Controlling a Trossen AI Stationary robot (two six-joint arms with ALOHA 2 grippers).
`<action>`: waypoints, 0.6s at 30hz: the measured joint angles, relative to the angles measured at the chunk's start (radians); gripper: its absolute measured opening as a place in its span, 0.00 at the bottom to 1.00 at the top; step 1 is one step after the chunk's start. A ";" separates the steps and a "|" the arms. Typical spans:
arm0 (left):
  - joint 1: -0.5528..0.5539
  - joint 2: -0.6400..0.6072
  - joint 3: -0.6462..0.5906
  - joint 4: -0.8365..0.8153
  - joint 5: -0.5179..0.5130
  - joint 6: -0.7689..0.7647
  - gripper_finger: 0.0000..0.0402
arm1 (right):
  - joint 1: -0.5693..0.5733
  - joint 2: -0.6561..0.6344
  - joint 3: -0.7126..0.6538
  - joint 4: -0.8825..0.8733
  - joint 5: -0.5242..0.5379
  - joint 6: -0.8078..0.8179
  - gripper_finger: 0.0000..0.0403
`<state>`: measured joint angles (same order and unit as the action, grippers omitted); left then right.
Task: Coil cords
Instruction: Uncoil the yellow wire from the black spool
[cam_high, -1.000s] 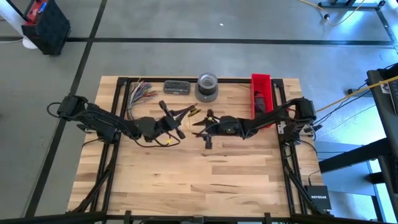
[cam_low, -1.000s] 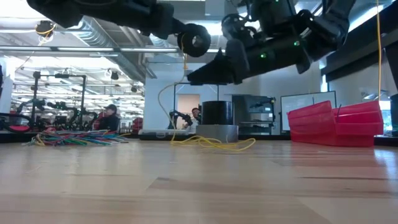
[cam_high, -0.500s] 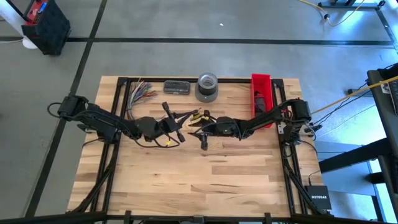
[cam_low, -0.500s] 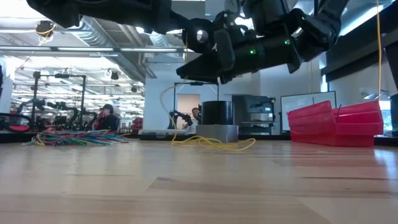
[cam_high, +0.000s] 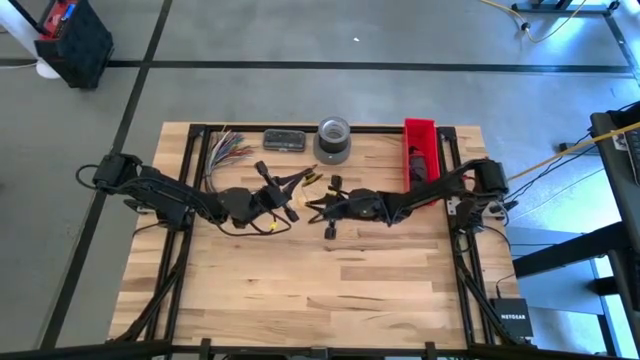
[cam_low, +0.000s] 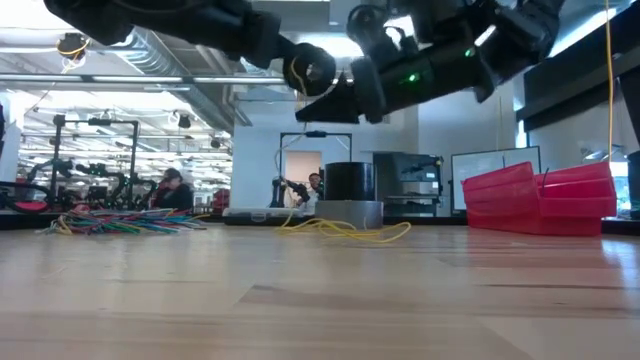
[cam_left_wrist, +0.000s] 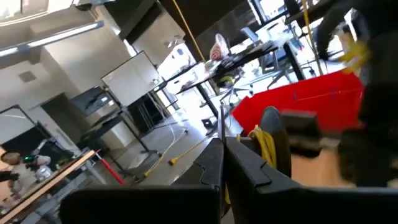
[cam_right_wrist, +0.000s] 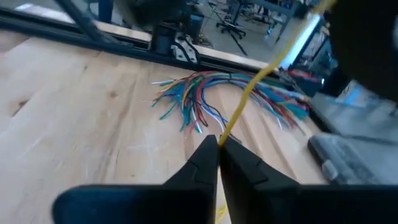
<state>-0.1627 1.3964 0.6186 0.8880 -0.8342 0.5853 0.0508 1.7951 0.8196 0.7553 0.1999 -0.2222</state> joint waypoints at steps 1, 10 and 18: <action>0.000 0.000 0.000 -0.008 -0.007 0.001 0.00 | 0.010 -0.010 0.000 -0.010 0.013 -0.023 0.04; 0.000 0.000 0.000 -0.150 -0.067 0.107 0.00 | 0.112 -0.167 0.000 -0.115 0.207 -0.195 0.02; -0.027 0.000 0.000 -0.256 -0.067 0.159 0.00 | 0.124 -0.397 -0.041 -0.310 0.276 -0.228 0.03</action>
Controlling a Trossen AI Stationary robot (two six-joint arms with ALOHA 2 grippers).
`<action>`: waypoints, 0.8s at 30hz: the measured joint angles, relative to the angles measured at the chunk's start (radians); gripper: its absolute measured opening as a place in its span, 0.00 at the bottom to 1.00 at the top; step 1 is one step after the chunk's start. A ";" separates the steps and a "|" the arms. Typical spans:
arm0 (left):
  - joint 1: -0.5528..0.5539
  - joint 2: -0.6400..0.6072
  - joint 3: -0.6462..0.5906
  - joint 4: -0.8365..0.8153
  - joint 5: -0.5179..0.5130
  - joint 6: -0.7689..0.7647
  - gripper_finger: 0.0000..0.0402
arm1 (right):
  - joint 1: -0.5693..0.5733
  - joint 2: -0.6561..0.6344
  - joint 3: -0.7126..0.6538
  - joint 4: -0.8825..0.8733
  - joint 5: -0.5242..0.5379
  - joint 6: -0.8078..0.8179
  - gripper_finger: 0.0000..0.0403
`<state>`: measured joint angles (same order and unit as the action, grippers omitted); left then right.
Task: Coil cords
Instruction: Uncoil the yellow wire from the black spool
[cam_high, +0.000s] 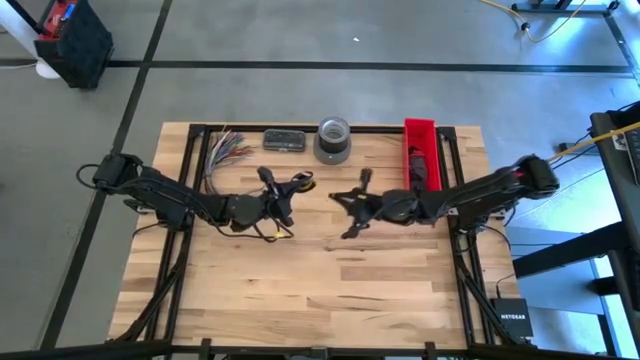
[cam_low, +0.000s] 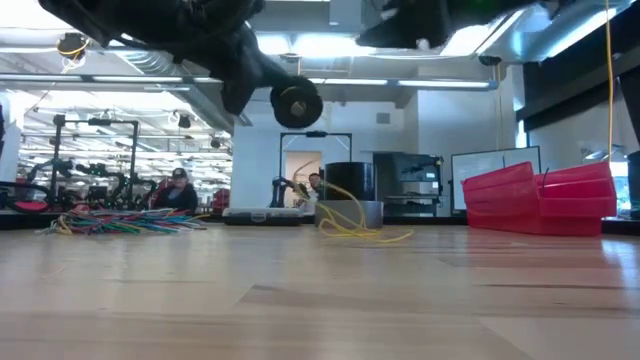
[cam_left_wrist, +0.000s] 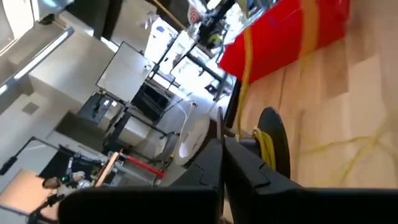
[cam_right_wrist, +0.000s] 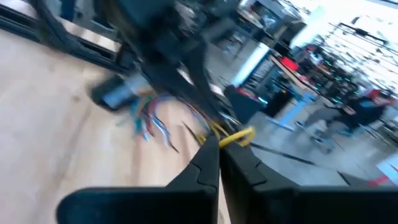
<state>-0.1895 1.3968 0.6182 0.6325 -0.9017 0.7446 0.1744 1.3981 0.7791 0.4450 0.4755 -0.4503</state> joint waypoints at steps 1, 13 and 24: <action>-0.008 0.000 0.000 0.010 0.000 0.005 0.00 | -0.006 -0.030 -0.019 -0.014 0.018 0.000 0.03; -0.122 -0.123 0.000 0.153 0.002 0.060 0.00 | -0.129 -0.172 -0.260 -0.022 -0.139 0.024 0.03; -0.141 -0.187 0.000 0.220 0.020 -0.084 0.00 | -0.142 -0.053 -0.249 0.025 -0.379 0.269 0.06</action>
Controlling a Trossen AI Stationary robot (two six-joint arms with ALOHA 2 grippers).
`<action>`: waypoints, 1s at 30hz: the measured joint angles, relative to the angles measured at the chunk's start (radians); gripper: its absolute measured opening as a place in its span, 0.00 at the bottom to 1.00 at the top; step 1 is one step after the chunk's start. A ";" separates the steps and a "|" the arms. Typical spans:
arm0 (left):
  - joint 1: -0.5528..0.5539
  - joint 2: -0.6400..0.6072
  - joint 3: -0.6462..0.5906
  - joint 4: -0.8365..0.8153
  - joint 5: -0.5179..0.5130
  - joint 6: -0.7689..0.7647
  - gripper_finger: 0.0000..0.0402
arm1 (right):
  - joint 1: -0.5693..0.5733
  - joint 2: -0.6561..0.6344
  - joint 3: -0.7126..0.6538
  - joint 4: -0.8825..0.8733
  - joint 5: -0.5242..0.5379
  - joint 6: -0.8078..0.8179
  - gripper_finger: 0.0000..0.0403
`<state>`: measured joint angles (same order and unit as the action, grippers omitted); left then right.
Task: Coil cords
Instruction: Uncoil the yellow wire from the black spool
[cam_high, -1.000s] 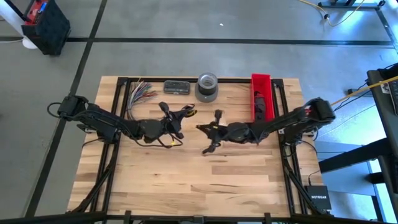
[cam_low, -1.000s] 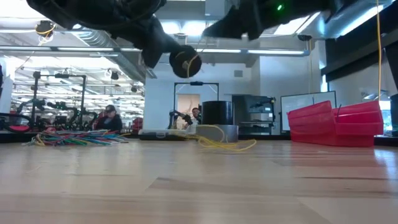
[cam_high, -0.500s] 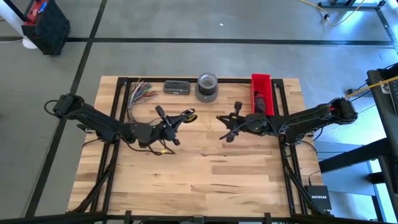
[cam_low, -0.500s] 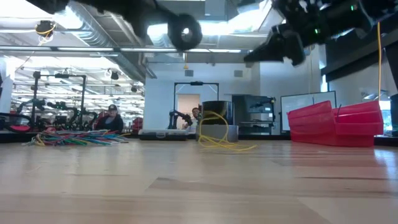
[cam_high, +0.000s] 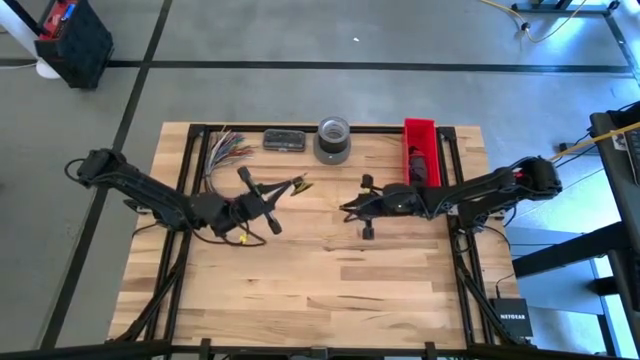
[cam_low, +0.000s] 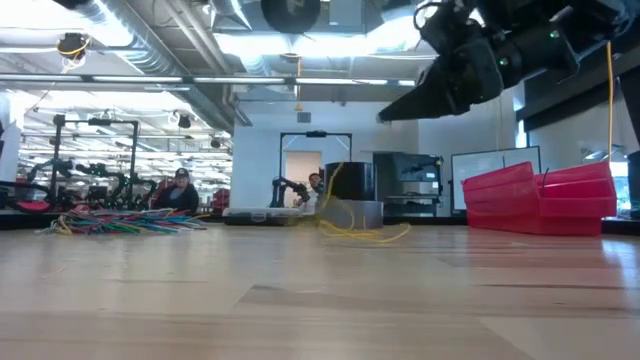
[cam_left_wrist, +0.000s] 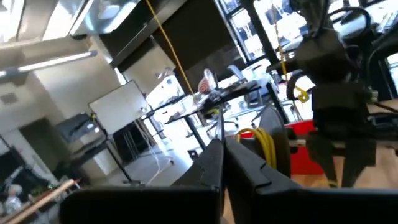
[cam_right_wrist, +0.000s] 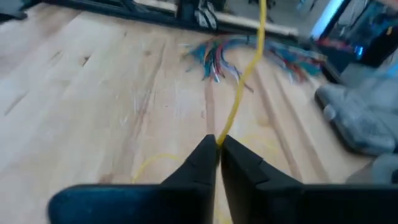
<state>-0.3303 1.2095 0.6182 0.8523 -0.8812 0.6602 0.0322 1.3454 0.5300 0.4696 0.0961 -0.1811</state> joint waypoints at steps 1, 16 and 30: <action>0.005 0.000 0.000 0.000 -0.001 -0.017 0.00 | 0.000 0.006 0.013 -0.023 0.000 0.019 0.07; 0.046 0.000 0.000 -0.061 -0.026 -0.079 0.00 | -0.005 -0.008 0.235 -0.408 0.054 0.068 0.32; 0.078 0.000 0.000 -0.089 0.139 -0.152 0.00 | -0.065 0.264 0.139 0.242 -0.042 0.154 0.32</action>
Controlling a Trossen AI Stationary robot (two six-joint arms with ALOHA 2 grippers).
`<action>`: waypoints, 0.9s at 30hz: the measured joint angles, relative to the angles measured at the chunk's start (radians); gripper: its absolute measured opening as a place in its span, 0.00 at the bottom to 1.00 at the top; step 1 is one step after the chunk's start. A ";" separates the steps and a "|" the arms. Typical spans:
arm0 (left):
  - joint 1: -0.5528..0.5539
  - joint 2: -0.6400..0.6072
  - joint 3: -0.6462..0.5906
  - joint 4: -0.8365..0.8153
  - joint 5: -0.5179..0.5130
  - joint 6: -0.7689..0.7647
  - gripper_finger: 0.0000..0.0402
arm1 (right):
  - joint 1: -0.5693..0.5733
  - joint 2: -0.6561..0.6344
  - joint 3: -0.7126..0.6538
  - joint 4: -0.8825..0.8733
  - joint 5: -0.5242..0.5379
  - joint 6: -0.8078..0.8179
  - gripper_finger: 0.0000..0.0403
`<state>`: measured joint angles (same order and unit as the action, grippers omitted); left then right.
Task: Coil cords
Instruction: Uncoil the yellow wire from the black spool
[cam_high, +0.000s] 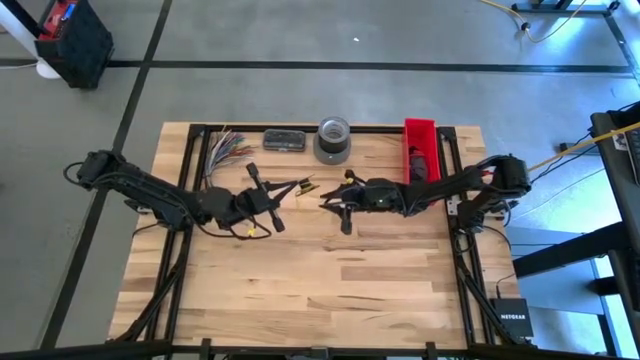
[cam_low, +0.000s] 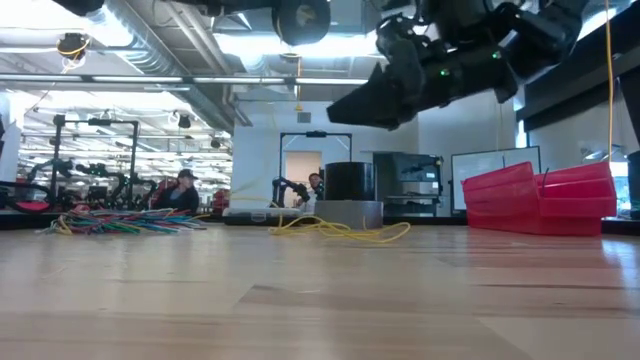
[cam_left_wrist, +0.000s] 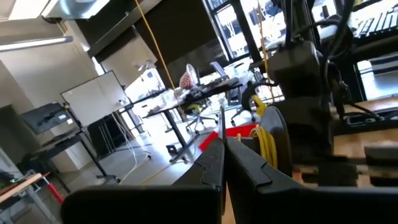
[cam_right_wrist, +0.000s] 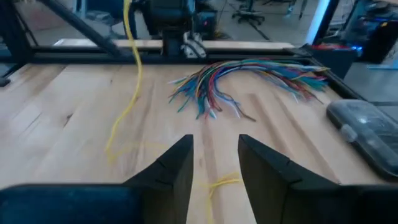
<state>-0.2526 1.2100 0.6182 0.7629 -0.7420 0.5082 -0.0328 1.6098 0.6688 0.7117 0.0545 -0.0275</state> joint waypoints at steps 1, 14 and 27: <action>0.000 0.000 0.000 -0.001 0.003 -0.008 0.00 | 0.001 0.012 0.009 -0.003 -0.007 0.000 0.33; 0.005 0.000 0.000 -0.024 0.006 0.001 0.00 | 0.001 0.037 0.058 -0.016 -0.022 0.076 0.42; 0.070 0.022 0.000 -0.071 0.087 -0.085 0.00 | 0.001 0.095 0.091 0.027 -0.063 0.052 0.67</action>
<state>-0.1830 1.2317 0.6178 0.6924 -0.6551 0.4228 -0.0322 1.7050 0.7596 0.7390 -0.0089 0.0243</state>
